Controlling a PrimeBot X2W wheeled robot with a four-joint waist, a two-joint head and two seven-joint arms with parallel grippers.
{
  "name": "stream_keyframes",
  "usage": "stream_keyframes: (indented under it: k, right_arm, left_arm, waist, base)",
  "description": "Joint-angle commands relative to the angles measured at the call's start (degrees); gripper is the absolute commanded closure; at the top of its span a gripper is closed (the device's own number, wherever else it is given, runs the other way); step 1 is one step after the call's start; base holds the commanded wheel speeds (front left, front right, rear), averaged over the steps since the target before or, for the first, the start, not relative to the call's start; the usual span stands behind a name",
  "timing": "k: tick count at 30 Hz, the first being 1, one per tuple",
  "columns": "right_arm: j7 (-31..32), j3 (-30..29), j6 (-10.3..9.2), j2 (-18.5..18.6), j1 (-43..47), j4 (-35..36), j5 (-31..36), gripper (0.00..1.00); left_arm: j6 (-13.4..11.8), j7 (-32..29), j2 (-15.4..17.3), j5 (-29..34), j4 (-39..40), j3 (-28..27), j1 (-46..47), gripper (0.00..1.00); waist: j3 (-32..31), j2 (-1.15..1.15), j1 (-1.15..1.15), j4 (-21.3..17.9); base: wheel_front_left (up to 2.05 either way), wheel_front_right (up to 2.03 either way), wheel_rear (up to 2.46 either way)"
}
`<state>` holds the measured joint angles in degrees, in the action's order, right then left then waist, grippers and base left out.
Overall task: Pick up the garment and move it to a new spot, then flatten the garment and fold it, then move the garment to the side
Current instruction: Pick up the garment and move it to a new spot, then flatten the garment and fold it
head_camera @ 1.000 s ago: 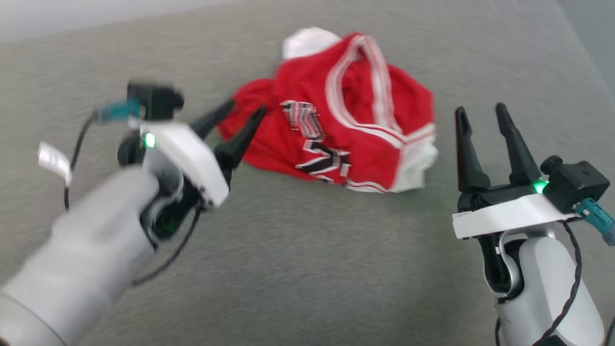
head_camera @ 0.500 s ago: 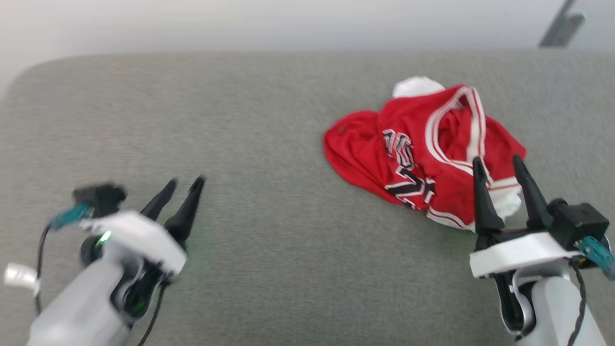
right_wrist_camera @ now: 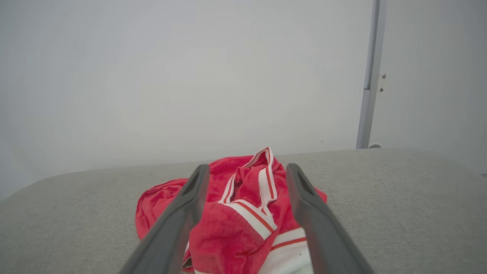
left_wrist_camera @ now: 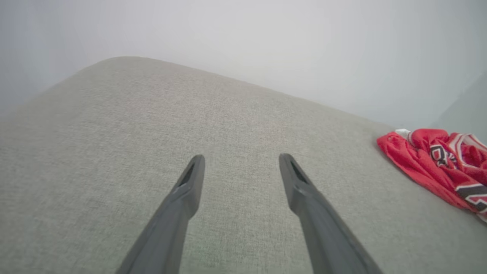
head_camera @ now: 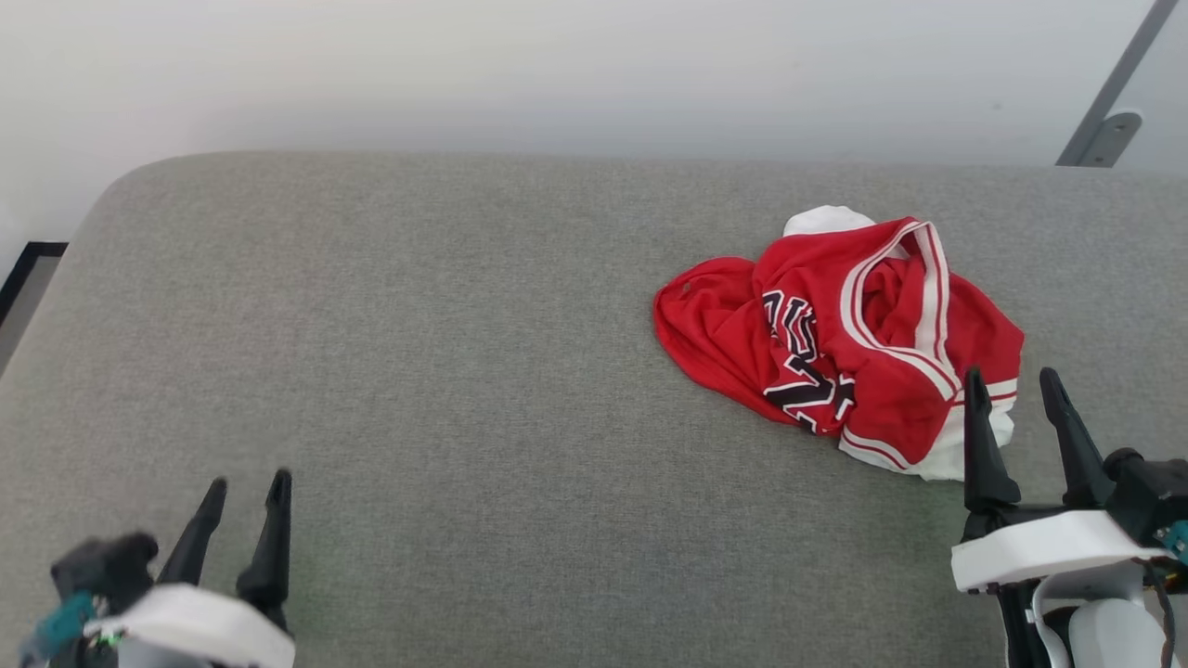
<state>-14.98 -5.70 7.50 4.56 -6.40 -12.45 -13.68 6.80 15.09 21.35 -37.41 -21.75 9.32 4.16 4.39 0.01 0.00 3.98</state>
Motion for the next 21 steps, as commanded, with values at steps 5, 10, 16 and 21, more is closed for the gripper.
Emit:
stream_keyframes:
  k: [5,10,16,21]
  right_arm:
    - [-0.29,-0.65,-0.02,-0.33,0.55,0.96,-0.31,0.0]
    - [-0.29,-0.01,-0.02,-0.63,-0.14,2.77,0.44,0.0]
    - [-0.29,0.63,-0.02,-0.96,-0.54,4.28,0.78,0.0]
    - [-0.29,0.29,-0.02,-1.15,-0.09,3.51,0.49,0.0]
  left_arm:
    - [0.47,0.09,-3.24,11.16,4.91,-6.39,-3.79,0.0]
    - [0.58,0.09,-5.72,22.86,11.03,-10.8,-5.56,0.0]
    - [0.64,0.08,-8.79,27.52,14.14,-13.8,-7.03,0.0]
    - [0.71,0.09,-10.15,26.96,13.27,-14.65,-6.92,0.0]
  waist:
    - [0.17,-0.01,0.0,-0.61]
    - [0.61,-0.01,0.0,-1.22]
    - [0.99,-0.01,0.0,-1.68]
    - [1.23,-0.01,0.0,-1.82]
  base:
    - [0.0,0.0,0.0]
    - [0.0,0.0,0.0]
    - [0.0,0.0,0.0]
    - [0.0,0.0,0.0]
